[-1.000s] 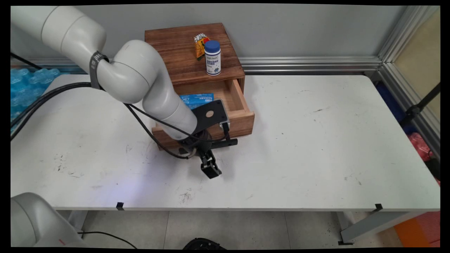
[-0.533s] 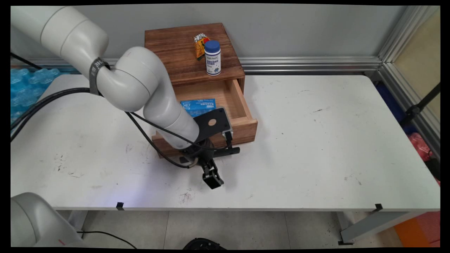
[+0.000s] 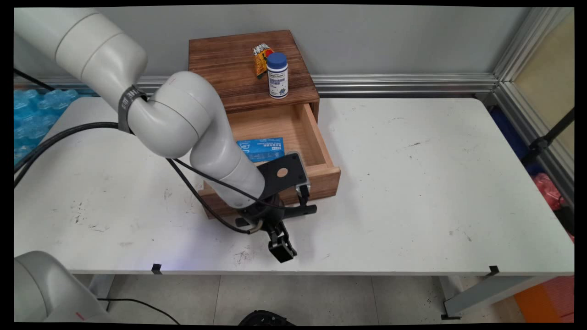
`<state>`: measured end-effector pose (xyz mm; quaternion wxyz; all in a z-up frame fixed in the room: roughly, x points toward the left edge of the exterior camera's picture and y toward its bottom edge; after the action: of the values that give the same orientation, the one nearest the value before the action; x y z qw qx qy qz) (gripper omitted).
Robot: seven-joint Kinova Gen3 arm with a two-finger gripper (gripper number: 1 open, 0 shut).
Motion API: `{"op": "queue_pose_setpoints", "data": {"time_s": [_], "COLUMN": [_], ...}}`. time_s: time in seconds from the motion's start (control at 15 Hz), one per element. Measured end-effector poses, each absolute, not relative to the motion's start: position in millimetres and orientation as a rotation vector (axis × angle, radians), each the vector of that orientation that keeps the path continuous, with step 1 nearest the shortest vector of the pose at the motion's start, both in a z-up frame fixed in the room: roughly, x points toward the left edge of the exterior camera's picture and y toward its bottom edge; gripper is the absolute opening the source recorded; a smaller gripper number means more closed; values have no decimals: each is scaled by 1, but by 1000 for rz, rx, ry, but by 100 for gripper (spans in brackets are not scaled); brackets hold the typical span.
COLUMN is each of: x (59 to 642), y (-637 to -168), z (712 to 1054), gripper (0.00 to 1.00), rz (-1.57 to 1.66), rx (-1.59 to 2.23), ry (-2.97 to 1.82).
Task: Open the drawer
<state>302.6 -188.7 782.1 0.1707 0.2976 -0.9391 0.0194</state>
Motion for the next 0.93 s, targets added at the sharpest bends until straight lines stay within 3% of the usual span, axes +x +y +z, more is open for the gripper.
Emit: {"op": "queue_pose_setpoints", "data": {"time_s": [0.93], "x": [281], "y": [-167], "z": [789], "gripper": [100], "rz": [3], "rx": [788], "ry": [-2654]}}
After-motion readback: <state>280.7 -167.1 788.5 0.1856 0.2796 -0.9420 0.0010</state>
